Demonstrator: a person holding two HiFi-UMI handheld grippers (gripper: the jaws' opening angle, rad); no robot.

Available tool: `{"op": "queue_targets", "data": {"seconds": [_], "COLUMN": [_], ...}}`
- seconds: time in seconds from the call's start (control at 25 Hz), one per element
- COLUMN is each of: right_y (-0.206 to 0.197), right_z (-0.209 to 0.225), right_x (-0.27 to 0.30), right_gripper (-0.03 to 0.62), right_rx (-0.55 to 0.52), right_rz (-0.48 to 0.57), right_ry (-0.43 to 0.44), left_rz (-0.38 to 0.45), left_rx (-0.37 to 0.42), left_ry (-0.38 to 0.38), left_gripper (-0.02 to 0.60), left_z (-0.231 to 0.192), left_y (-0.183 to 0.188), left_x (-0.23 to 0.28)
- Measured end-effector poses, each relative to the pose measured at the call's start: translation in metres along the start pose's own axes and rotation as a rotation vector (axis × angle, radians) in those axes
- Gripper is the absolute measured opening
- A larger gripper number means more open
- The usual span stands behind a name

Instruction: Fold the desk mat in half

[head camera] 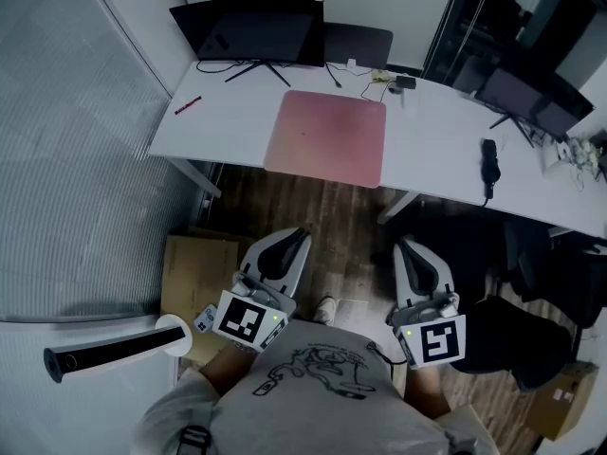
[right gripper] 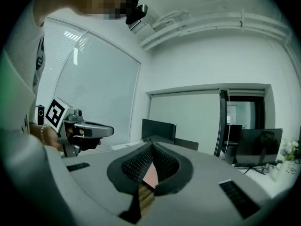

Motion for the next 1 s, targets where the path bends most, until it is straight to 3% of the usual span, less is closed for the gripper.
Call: {"op": "queue_targets", "data": {"seconds": [0.28, 0.52, 0.68, 1.0], "right_y": [0.002, -0.013, -0.008, -0.006], "right_z": [0.024, 0.039, 0.045, 0.061], "right_x": [0.008, 0.014, 0.028, 0.069], "right_gripper": [0.006, 0.006, 0.006, 0.006], "right_rx": [0.041, 0.041, 0.056, 0.034], "right_rz": [0.04, -0.001, 0.041, -0.007], "right_ry": [0.002, 0.002, 0.001, 0.01], "left_rz": [-0.017, -0.023, -0.019, -0.014], "left_rx": [-0.016, -0.013, -0.013, -0.017], "left_ry": [0.009, 0.017, 0.018, 0.023], "left_gripper": [0.044, 0.044, 0.044, 0.044], "left_z": [0.006, 0.004, -0.006, -0.04], "left_y": [-0.006, -0.014, -0.015, -0.012], "left_x": [0.025, 0.041, 0.053, 0.082]}}
Point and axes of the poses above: the fingertips, and each gripper's own axes: x forward along the fingers, z to its right, y out of its top, the point moved 3 cm from there along -x, backward along the fingers, and after that the axes turned 2 degrees about x, right-handed, at the moved point
